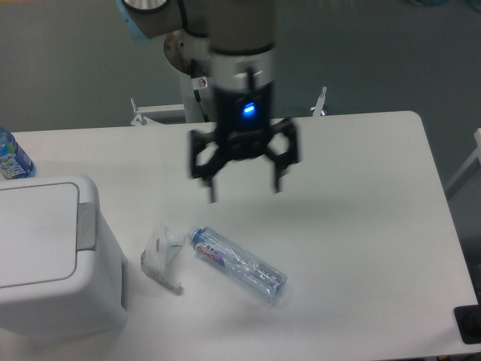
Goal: Open the trash can
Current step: 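Move the open gripper down and over toward the white trash can lid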
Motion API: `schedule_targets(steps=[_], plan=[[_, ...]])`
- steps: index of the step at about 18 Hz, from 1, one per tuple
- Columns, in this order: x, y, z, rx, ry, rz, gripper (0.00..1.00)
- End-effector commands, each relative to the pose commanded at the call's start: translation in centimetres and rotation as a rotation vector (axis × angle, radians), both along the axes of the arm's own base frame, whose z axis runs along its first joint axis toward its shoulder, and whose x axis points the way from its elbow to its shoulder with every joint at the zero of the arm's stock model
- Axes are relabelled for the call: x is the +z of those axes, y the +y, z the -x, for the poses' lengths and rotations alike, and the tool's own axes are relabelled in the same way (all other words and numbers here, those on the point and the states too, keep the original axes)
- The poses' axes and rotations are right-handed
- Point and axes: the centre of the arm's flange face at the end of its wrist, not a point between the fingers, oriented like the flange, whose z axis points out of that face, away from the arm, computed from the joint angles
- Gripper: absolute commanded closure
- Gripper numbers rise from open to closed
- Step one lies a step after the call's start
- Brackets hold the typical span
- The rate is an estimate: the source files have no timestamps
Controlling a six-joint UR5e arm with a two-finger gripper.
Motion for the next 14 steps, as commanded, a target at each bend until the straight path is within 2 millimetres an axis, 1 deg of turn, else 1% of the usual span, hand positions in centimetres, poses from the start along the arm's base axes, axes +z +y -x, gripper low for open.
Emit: schedule_targets(steps=[3,6,9,10,12,14], plan=[[-0.1,0.9,-2.5,0.011,-0.03,-0.006,0.0],[-0.2,1.7,-4.3,0.027,-0.057,-0.013,0.0],[-1.3,2.5,-6.1,0.011,-0.074,0.003,0.0],[-1.7,2.7,-6.3,0.008,-0.078,0.008,0.0],[-1.8,3.1,-7.0,-0.004,-0.08,0.009,0.0],[-2.2,3.4,-7.2,-0.011,-0.082,0.013,0.0]])
